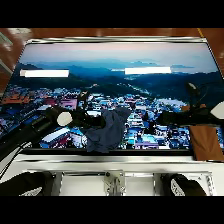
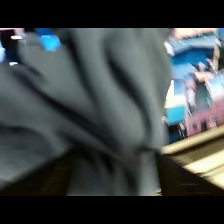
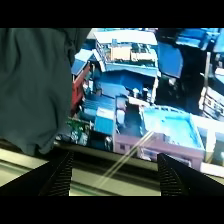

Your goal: Fold the shirts.

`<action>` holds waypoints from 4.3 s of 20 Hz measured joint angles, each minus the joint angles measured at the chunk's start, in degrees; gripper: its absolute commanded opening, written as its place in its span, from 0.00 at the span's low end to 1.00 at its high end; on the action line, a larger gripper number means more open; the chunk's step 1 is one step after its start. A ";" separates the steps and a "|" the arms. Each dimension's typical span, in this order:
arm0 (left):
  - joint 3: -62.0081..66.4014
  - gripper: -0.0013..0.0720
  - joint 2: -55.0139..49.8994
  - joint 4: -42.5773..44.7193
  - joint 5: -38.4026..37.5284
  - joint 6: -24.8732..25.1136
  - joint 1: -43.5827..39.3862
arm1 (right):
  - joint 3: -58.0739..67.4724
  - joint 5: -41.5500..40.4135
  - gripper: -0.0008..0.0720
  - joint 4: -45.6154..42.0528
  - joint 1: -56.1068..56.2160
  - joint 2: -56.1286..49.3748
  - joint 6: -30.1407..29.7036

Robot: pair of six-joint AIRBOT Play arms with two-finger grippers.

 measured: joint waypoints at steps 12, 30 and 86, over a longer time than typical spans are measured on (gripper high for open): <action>-20.72 0.90 18.05 -2.84 -13.27 3.50 11.26 | -4.50 -14.58 0.88 18.88 1.81 -19.43 -8.50; -30.80 0.08 6.08 -18.80 18.75 -0.15 1.03 | -4.59 -22.69 0.88 31.06 16.96 -32.76 -9.55; 14.45 0.08 25.51 31.43 -21.73 6.64 9.49 | 28.65 -2.19 0.09 -20.06 24.22 -10.16 9.42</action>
